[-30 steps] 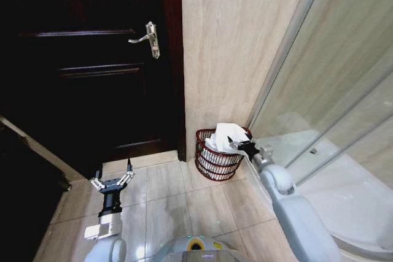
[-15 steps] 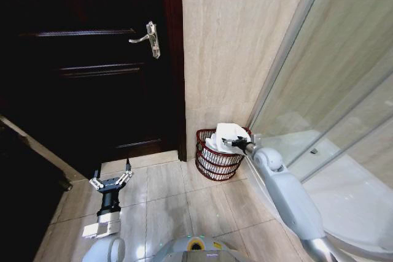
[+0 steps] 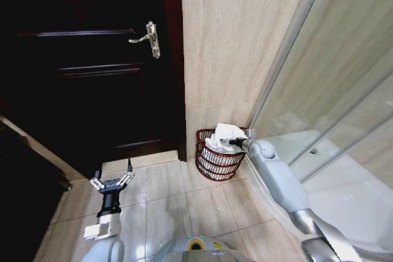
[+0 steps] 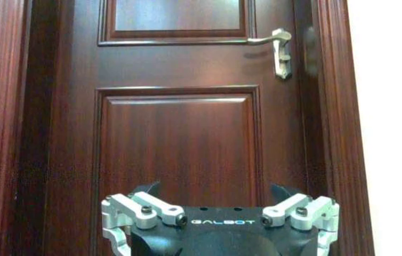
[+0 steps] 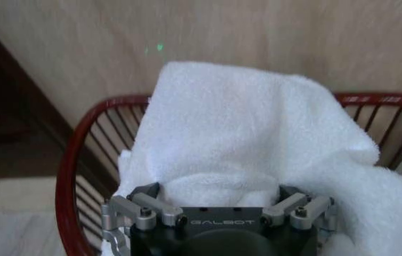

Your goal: Discard the used towel into the hamper.

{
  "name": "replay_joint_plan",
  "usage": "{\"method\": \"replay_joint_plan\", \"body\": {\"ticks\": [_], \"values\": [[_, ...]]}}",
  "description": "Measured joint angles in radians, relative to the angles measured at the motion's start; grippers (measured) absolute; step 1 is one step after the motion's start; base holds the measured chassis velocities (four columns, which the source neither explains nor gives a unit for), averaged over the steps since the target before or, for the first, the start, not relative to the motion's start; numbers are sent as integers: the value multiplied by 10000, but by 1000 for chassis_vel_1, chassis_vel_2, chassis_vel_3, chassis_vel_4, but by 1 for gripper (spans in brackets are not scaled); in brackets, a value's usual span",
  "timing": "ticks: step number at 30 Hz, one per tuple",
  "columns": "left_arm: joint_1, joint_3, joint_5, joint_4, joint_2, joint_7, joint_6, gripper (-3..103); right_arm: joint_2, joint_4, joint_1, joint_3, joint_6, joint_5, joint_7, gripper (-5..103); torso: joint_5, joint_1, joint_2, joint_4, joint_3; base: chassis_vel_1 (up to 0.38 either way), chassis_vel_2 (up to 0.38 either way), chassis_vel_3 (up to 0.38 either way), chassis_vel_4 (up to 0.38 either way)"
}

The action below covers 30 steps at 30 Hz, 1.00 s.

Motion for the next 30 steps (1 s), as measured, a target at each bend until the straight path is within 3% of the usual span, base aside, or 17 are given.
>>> {"method": "replay_joint_plan", "body": {"ticks": [16,21,30], "values": [[240,-155,-232,-203,2,-149,-287,100,931,-2291,784,-413,239,-1290,-293,100,-3,-1,3,3,-1,0,0,0,0],[155,-71,-239,-57,2,-150,-321,100,726,-1653,709,-387,128,-1062,65,100,3,0,1,2,2,0,0,0,0],[4,-31,-427,201,3,-150,-330,100,-333,865,-56,-369,-273,-82,1255,100,3,0,0,-1,2,0,0,0,0]]}}
